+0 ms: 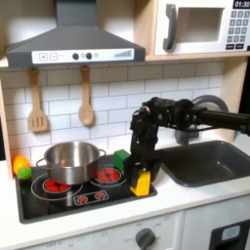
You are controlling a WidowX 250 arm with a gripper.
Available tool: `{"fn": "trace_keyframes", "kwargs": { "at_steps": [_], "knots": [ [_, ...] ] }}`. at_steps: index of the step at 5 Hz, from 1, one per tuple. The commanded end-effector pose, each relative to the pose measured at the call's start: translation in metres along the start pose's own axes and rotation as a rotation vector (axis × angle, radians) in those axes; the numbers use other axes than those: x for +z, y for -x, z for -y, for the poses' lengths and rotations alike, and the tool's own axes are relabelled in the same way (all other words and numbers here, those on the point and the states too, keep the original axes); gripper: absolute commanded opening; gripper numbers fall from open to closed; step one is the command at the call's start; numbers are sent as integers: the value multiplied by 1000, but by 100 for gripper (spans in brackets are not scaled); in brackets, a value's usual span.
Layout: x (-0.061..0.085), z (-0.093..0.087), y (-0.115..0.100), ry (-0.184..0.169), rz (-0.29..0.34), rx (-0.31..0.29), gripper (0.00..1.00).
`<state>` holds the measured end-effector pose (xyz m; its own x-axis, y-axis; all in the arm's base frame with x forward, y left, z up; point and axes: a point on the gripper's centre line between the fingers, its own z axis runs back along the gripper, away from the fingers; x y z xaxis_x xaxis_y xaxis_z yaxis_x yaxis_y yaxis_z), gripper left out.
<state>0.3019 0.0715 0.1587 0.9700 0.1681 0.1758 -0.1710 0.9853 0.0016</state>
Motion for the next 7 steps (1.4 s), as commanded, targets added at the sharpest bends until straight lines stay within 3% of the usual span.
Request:
{"fn": "trace_keyframes", "kwargs": {
  "at_steps": [1, 4, 5, 6, 7],
  "knots": [
    [-9, 9, -6, -2, -19, -6, 0],
    [-11, 12, -17, -8, -10, -6, 0],
    [-9, 11, -18, -2, -12, -5, 66],
    [-9, 12, -18, -3, -13, -12, 100],
    [-11, 12, -17, 0, -21, -17, 100]
  ]
}}
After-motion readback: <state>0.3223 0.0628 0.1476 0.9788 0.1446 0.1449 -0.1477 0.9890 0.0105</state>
